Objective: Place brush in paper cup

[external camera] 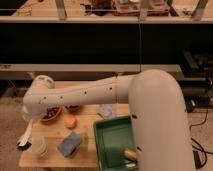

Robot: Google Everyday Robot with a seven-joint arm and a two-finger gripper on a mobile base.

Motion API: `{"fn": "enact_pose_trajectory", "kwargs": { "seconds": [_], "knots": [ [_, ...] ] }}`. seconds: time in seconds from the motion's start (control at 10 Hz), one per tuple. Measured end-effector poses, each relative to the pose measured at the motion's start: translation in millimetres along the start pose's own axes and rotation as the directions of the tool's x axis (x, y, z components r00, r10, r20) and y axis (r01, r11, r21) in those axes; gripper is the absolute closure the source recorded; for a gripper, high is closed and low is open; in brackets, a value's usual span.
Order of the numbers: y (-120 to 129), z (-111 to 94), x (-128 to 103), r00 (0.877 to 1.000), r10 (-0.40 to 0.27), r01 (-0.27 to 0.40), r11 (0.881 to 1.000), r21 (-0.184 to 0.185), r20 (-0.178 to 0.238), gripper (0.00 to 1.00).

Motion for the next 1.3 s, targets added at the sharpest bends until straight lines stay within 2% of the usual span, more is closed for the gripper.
{"fn": "enact_pose_trajectory", "kwargs": {
  "seconds": [0.1,0.3,0.6,0.7,0.8,1.0,1.3],
  "knots": [
    [1.8,2.8,2.6,1.0,-0.002,0.002,1.0,0.005,0.003,0.89],
    [6.4,10.4,3.7,0.999,-0.01,0.01,1.0,0.017,0.041,0.89],
    [11.1,14.4,3.0,0.992,-0.049,0.046,0.998,0.034,0.112,0.89],
    [13.1,15.4,2.3,0.988,-0.066,0.062,0.997,0.034,0.14,0.89],
    [15.4,16.7,1.8,0.979,-0.081,0.076,0.997,0.033,0.186,0.89],
    [15.8,17.4,0.3,0.976,-0.09,0.085,0.996,0.033,0.2,0.89],
    [15.2,17.0,-0.2,0.979,-0.086,0.08,0.996,0.04,0.183,0.89]
  ]
}}
